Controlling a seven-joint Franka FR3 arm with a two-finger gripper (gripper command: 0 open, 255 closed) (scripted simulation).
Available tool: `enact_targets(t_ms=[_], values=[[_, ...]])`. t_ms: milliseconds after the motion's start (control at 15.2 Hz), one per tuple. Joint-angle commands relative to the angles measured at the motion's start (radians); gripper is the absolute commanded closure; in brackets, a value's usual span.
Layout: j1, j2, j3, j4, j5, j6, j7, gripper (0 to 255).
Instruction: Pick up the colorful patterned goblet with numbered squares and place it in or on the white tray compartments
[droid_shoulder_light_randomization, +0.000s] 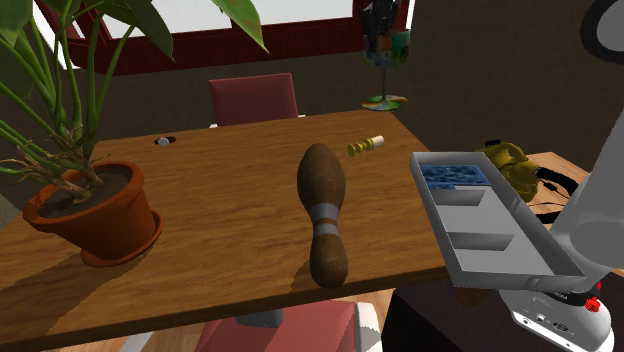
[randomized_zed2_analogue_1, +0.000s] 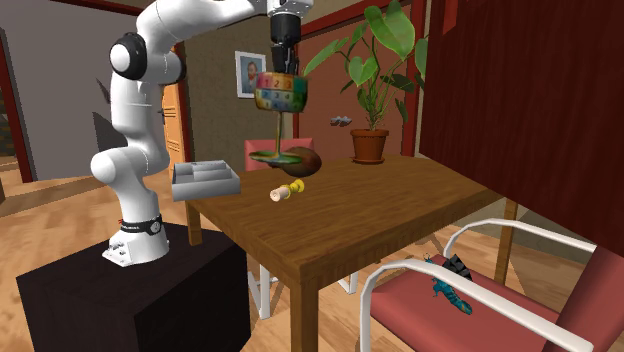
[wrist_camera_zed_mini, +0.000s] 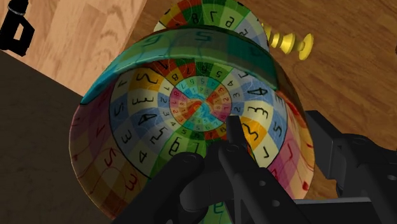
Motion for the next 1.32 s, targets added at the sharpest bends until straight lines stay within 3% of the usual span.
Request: enact_targets(t_ms=[0, 594, 1254], values=[[0.012, -0.094, 0.008, -0.106, -0.004, 0.011, 0.020, 255], [0.054, -0.409, 0.063, -0.399, 0.005, -0.015, 0.117, 255], [0.092, -0.679, 0.145, -0.552, 0.059, -0.134, 0.237, 255]])
